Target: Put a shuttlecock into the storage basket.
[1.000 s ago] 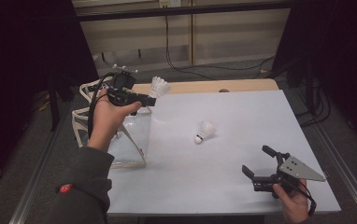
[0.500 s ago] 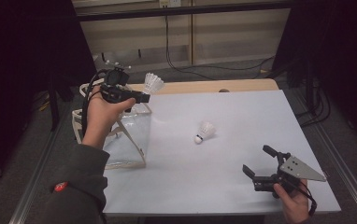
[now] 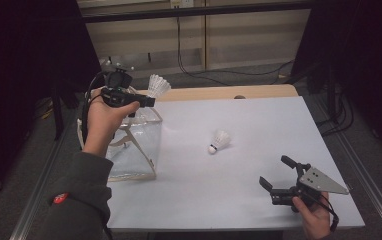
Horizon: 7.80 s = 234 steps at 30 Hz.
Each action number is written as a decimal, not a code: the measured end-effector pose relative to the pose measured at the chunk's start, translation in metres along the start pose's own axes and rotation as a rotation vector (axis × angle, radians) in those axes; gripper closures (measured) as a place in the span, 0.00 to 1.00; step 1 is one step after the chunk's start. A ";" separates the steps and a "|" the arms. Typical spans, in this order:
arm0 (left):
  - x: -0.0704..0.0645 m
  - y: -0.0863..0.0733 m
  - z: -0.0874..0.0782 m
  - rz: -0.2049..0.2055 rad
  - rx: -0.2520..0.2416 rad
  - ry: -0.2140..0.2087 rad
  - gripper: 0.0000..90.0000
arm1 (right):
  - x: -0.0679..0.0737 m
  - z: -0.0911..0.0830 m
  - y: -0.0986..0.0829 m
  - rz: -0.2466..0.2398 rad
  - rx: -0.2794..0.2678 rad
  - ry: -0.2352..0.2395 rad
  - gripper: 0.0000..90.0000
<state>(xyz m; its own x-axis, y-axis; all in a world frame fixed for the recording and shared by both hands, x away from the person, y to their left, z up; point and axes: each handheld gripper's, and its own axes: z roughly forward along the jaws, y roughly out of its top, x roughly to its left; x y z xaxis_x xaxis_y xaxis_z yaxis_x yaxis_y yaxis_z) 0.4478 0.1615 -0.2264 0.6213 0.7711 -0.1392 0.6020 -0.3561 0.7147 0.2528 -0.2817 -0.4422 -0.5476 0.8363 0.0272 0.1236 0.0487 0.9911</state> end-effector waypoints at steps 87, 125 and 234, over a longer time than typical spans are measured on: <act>0.054 -0.011 -0.029 -0.148 -0.021 0.168 0.73 | 0.000 0.000 0.001 0.004 -0.005 0.000 0.00; 0.068 -0.015 -0.030 -0.191 -0.026 0.239 0.73 | 0.000 -0.001 0.001 0.003 -0.006 0.000 0.00; -0.002 -0.009 -0.002 -0.096 -0.021 0.006 0.23 | 0.000 -0.001 0.001 -0.004 -0.003 -0.002 0.00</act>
<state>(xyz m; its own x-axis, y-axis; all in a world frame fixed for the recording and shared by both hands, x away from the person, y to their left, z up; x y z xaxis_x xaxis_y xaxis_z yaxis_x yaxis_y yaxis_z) 0.4401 0.1644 -0.2310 0.5586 0.8040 -0.2038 0.6480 -0.2697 0.7122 0.2521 -0.2817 -0.4413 -0.5467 0.8370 0.0232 0.1190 0.0502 0.9916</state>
